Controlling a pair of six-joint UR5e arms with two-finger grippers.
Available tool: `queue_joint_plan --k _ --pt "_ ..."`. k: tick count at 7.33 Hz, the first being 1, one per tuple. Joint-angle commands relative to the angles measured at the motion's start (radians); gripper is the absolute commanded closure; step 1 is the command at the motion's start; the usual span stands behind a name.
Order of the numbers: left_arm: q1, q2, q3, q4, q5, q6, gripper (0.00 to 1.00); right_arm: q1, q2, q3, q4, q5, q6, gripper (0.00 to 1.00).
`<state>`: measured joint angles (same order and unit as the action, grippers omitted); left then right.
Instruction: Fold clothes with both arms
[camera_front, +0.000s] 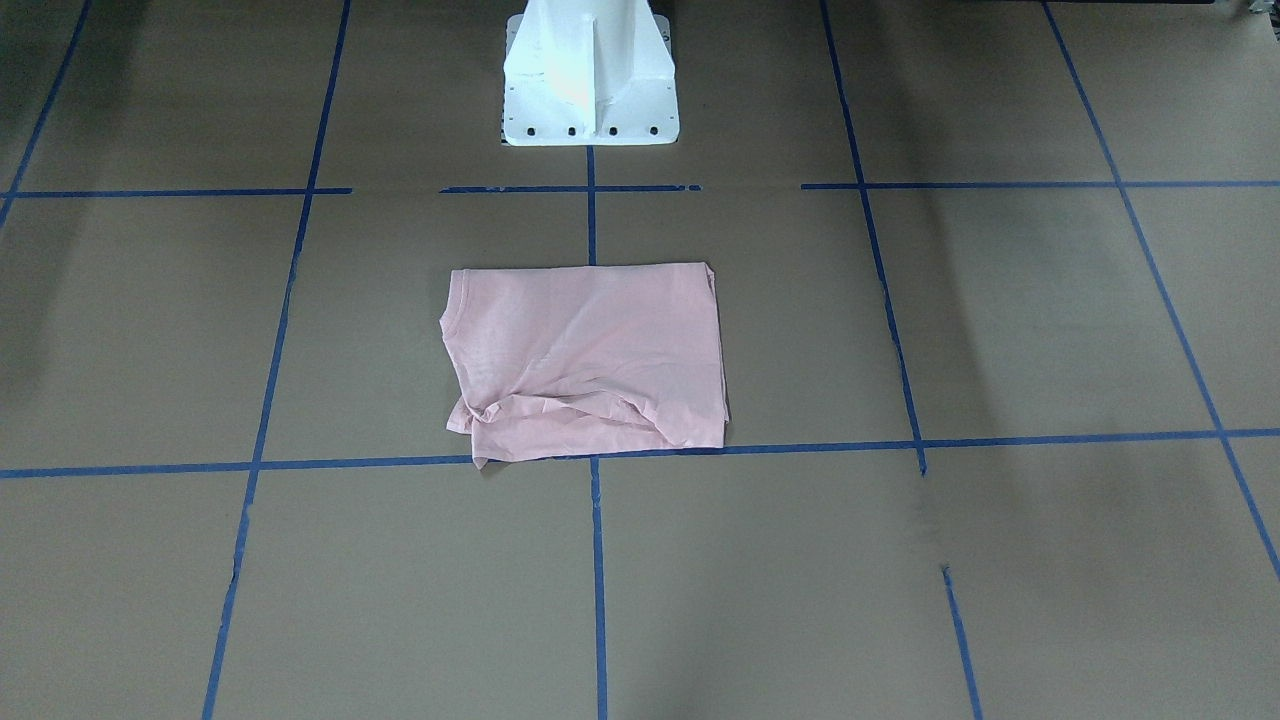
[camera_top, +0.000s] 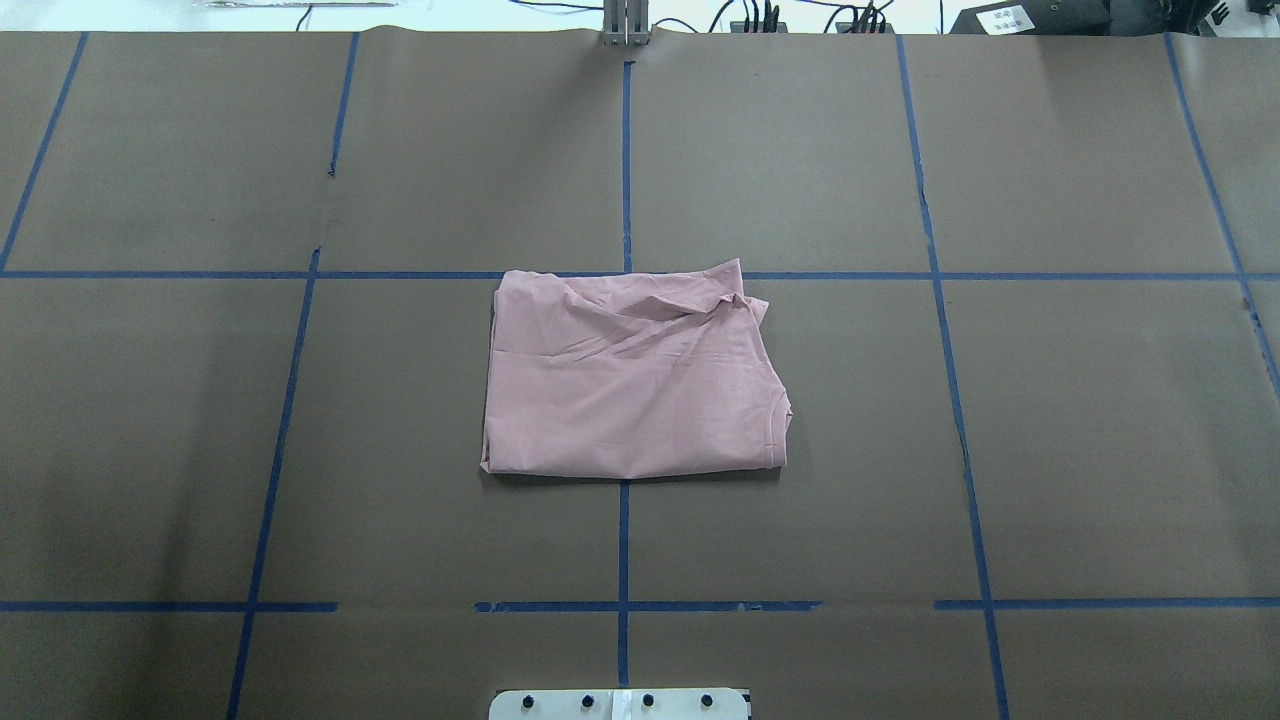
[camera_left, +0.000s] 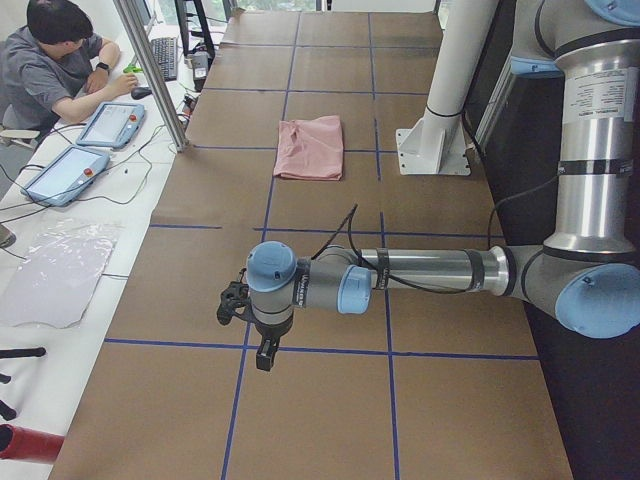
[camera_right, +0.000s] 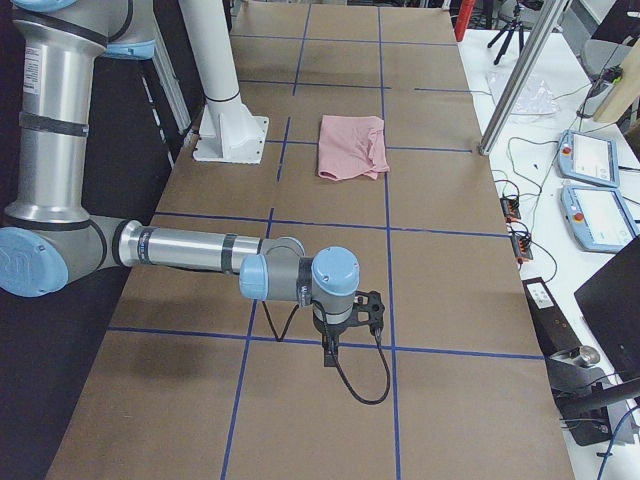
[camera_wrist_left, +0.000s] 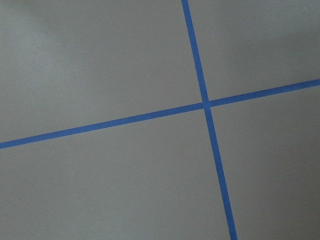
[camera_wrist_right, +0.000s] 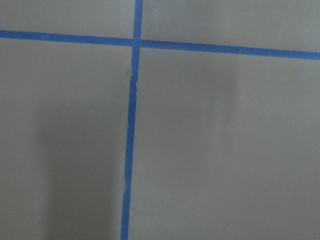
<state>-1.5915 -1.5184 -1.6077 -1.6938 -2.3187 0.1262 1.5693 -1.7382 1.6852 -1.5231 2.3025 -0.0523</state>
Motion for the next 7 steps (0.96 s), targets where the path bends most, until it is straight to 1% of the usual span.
queue_joint_plan --k 1,7 --pt "-0.001 0.020 0.006 -0.003 -0.045 0.006 0.00 0.000 0.000 -0.001 0.000 0.002 0.000 0.00" --pt "0.001 0.015 0.000 -0.001 -0.031 0.001 0.00 0.000 -0.003 -0.002 0.000 0.000 0.000 0.00"
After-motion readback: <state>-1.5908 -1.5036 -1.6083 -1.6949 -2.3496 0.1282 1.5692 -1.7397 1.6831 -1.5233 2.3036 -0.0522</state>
